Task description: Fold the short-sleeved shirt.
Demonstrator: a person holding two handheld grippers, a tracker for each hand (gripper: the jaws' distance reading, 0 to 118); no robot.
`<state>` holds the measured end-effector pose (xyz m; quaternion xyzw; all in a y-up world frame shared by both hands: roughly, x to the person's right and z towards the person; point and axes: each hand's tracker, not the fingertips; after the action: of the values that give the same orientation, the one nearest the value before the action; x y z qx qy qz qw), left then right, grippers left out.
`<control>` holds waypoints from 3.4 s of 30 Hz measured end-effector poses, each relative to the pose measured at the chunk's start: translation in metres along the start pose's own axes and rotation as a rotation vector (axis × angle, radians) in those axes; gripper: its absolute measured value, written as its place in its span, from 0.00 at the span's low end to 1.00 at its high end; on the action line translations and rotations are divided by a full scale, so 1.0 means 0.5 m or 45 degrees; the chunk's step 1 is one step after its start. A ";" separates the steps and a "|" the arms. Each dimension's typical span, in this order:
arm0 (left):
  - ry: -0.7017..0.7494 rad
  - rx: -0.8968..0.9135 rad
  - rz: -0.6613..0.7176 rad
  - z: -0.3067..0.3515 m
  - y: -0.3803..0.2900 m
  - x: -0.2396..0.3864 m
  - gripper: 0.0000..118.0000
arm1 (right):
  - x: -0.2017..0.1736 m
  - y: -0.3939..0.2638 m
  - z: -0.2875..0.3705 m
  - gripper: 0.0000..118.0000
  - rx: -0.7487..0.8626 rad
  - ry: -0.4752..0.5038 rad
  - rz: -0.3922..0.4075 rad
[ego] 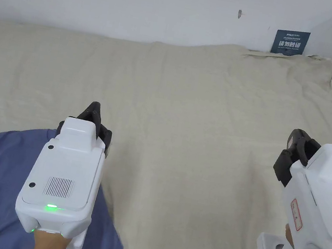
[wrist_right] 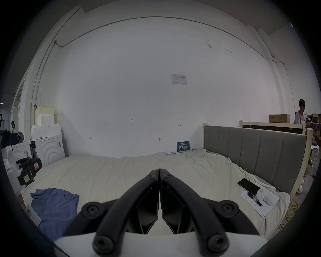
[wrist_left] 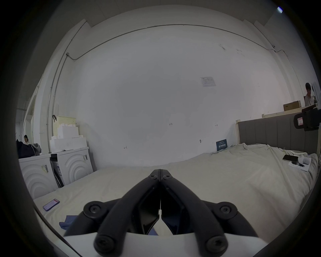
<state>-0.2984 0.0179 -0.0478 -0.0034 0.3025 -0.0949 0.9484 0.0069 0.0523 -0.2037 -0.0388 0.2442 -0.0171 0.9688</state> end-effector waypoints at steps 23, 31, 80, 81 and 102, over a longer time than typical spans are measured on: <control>0.071 -0.006 -0.003 0.013 0.002 -0.048 0.00 | -0.047 0.011 -0.009 0.00 0.024 0.052 0.080; 0.244 -0.027 0.005 0.056 -0.005 -0.158 0.00 | -0.144 0.010 -0.032 0.00 0.043 0.203 0.100; 0.477 -0.494 0.157 0.152 -0.085 -0.482 0.00 | -0.465 -0.038 -0.039 0.00 -0.006 0.681 0.149; 0.449 -0.541 0.192 0.129 -0.096 -0.483 0.00 | -0.461 -0.039 -0.044 0.00 -0.010 0.672 0.150; 0.182 -1.483 0.375 -0.111 -0.354 -0.387 0.98 | -0.366 -0.079 -0.106 0.00 -0.113 0.510 0.175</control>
<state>-0.5165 -0.1177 0.0290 -0.4738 0.3651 0.2184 0.7711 -0.1799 0.0191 -0.1608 -0.0604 0.4346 0.0525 0.8971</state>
